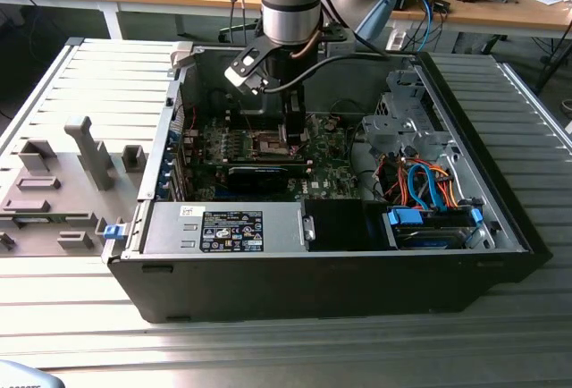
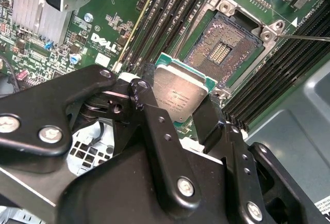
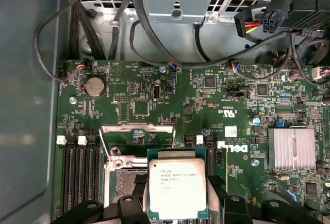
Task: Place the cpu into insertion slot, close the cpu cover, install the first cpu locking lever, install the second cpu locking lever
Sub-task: 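Place the cpu into insertion slot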
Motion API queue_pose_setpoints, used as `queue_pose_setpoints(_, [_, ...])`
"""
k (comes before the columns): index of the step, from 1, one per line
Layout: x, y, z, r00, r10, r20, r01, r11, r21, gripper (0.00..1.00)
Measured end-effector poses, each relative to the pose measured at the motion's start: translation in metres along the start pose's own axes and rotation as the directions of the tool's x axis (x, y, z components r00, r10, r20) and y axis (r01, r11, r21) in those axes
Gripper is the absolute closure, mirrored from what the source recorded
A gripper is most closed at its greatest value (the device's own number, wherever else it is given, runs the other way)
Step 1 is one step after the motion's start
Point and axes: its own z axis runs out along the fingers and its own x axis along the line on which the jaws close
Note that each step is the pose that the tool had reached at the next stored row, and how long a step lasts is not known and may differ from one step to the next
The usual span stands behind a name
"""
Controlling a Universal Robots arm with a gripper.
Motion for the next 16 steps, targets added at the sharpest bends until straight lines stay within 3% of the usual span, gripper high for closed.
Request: queue_pose_setpoints(16, [0.0002,-0.0006,0.0033,1.0,0.0,0.0002,0.0,1.0,-0.0001,0.45])
